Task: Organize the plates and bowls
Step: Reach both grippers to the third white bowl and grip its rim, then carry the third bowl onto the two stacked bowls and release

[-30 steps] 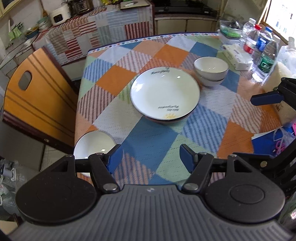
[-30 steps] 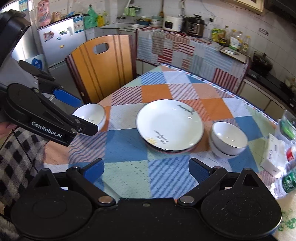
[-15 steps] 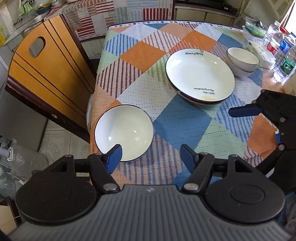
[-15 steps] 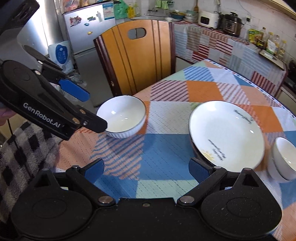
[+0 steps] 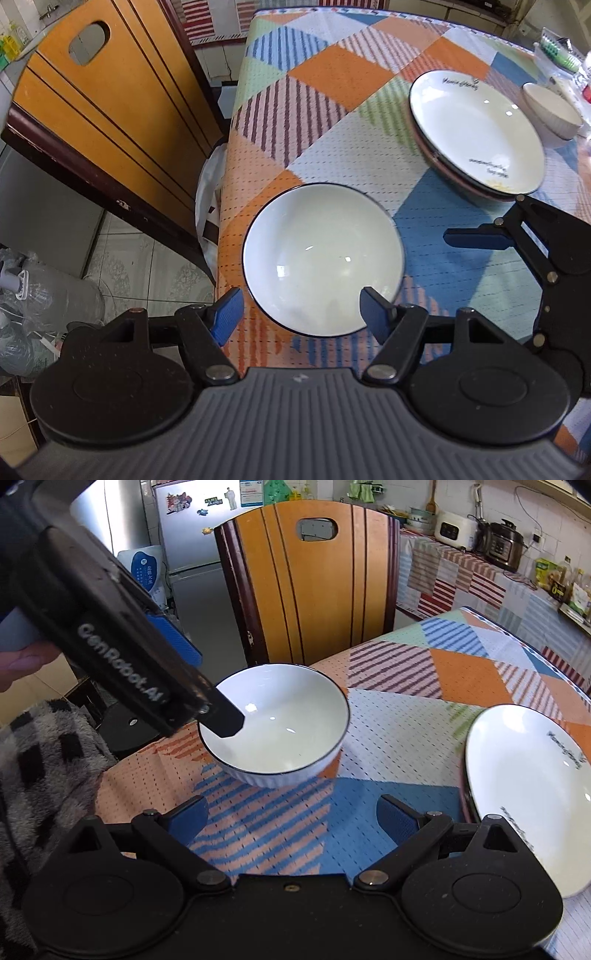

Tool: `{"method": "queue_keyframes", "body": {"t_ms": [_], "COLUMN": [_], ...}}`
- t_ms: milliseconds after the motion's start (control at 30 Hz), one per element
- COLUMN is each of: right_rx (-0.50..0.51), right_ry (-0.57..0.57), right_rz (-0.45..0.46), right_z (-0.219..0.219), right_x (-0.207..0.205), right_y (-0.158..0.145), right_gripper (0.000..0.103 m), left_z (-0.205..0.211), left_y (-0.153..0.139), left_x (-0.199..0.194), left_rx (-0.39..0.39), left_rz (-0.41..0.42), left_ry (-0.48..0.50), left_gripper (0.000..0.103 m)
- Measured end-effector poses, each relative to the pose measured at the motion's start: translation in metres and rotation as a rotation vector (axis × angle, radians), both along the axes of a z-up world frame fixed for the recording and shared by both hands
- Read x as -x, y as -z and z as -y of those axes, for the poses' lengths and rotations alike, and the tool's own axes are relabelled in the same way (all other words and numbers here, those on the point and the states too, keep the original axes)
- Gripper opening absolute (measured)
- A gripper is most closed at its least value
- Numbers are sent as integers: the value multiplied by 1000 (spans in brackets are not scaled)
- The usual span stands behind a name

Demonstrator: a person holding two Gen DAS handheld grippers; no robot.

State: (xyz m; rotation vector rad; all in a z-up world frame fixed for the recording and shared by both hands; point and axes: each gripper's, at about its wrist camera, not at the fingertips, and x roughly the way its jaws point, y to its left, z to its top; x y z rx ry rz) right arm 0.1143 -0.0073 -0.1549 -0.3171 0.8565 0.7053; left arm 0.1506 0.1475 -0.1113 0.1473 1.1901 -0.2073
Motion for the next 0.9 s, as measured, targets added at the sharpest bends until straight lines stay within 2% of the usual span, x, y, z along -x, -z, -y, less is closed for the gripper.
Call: {"method": "queue_keyframes", "body": {"t_ms": [200,367,400,467,500,533,667,767,900], "right_rx": [38,8,-3,-22,-26,-31,-50,-53,-58], "right_ry": [-33,-28,-29,-37,-45,-53,-62,-66,-52], "right_rz": [41,28,25,23,21,22,24,15,11], "right_z": [-16,-21,-22,-24,-26,-29,-36,-38,-34], "right_x": [-10,-22,-24,-27,-28,-30,-35,-39,-37], "right_y": [26,35,35,37,38,41,46,47,45], "right_gripper": [99,99,99,99,99,99,99,99,98], "left_z": [0,-5,-6,-6,-6,-5,-6,-9,-8], "left_y": [42,55,56,56,56,57,57,56,47], "left_x": [-22,-29,-29,-31,-31,-31,-31,-33,-29], "left_rx": [-33,-27,-25,-21,-21,-33,-42,-26,-10], "left_rz": [-76,-83,-80,-70,-72,-70,-30,-33,-37], "left_ry": [-27,-47,-50,-50,-46,-50,-69,-103,-91], "left_gripper": [68,67,64,52,39,35,31,26,23]}}
